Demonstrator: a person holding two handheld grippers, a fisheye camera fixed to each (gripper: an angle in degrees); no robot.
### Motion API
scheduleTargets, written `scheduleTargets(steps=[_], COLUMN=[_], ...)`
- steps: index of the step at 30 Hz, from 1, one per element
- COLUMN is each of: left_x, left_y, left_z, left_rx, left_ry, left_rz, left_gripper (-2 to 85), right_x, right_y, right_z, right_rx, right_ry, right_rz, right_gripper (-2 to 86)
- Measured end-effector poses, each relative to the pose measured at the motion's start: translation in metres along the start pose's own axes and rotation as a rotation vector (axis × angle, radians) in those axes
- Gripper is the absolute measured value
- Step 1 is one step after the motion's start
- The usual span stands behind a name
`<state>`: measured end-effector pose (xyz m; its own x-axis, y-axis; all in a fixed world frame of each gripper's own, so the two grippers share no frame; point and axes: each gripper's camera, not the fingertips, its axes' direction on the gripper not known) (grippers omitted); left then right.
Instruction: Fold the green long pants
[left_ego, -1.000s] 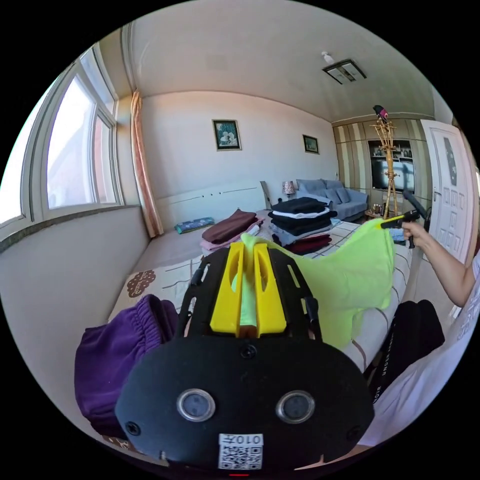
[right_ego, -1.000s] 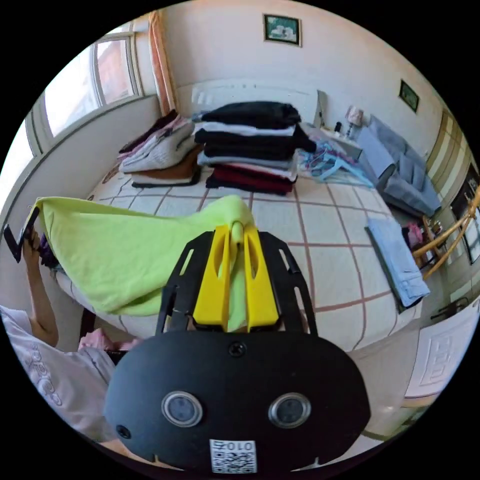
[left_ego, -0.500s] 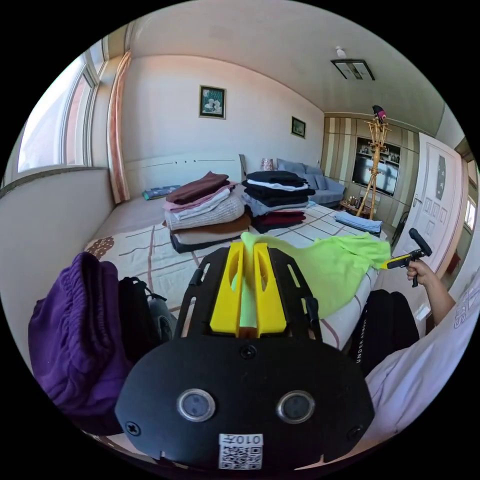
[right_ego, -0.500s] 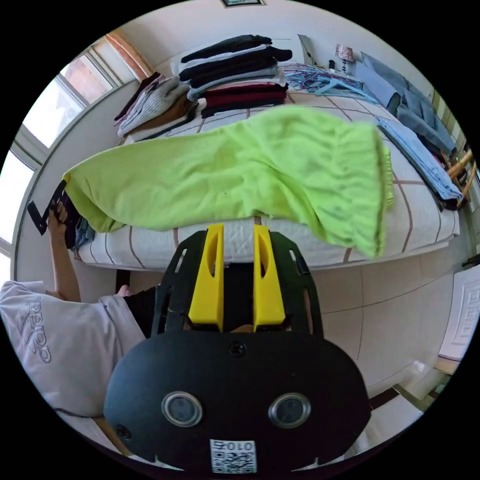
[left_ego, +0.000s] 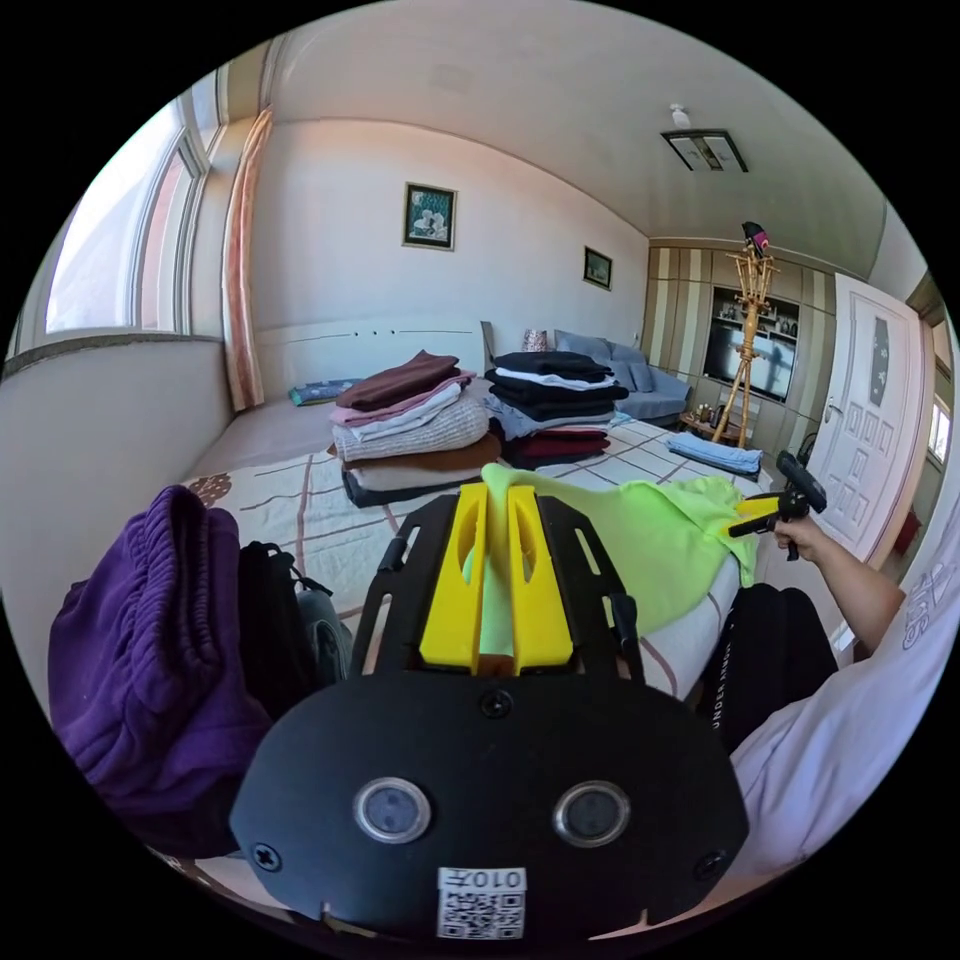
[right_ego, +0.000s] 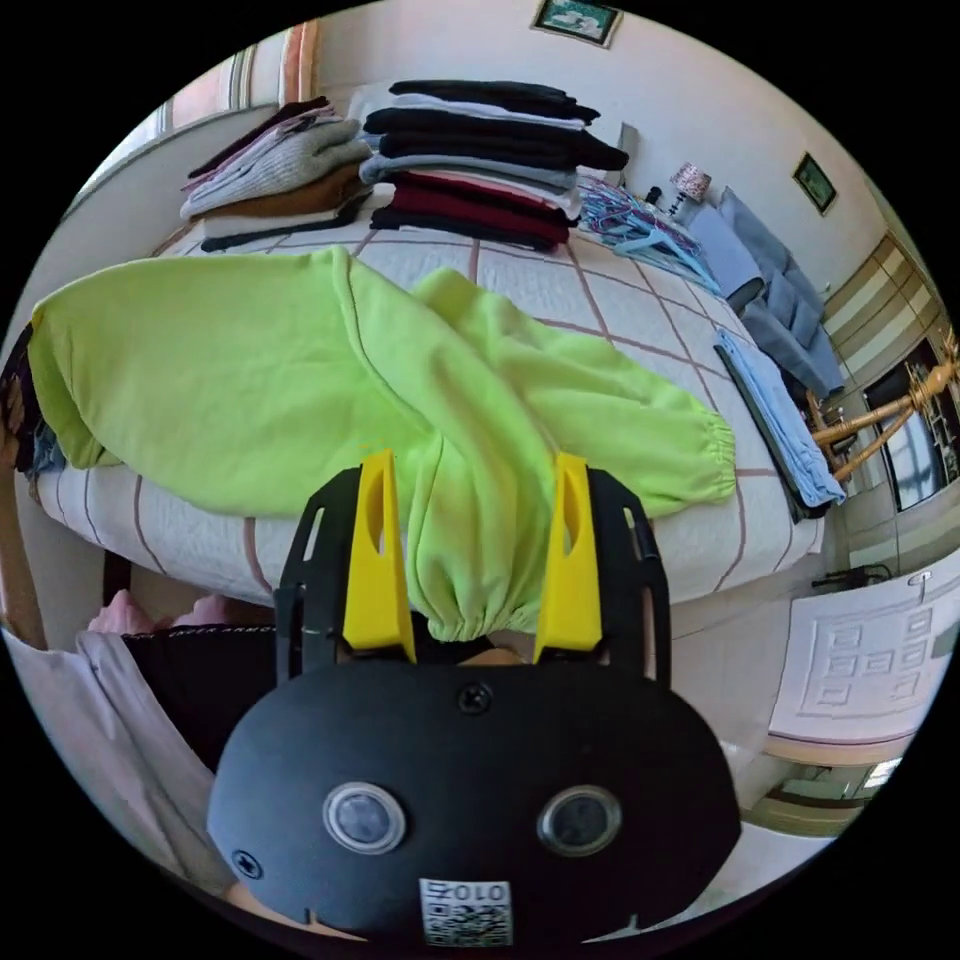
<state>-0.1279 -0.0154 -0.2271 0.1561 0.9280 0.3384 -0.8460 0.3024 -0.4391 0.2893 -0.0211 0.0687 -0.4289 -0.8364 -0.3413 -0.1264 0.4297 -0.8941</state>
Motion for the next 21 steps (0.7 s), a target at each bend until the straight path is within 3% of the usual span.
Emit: scheduleTargets(steps=[4,7,12,16,19,21], left_x=[-0.008,-0.009,0.000,0.016,0.022,0.024], left_y=[-0.002,-0.005,-0.009,-0.012,-0.012,-0.010], left_z=[0.008,0.013,0.028,0.041,0.055,0.073], left_rx=[-0.010,-0.017,-0.039,-0.024,-0.057,-0.136], left_ry=[0.003,0.003,0.022,0.124,0.248,0.363], left_rz=[-0.028,-0.038,-0.009,0.066,0.149,0.172], left_gripper=[1.5,1.6,1.9,2.1,2.5,2.9], right_x=[0.001,0.023,0.083,0.100,0.113,0.118], right_y=[-0.003,0.005,0.042,0.058,0.041,0.028], right_z=[0.019,-0.004,-0.076,-0.099,-0.057,-0.002], right_rx=[-0.065,0.009,0.402,0.585,0.365,0.022], right_ry=[0.058,-0.021,-0.082,-0.021,-0.054,-0.083], right_rz=[0.016,0.077,0.317,0.329,0.244,0.219], right_gripper=[7.2,5.4,5.5,5.9,6.0,6.2])
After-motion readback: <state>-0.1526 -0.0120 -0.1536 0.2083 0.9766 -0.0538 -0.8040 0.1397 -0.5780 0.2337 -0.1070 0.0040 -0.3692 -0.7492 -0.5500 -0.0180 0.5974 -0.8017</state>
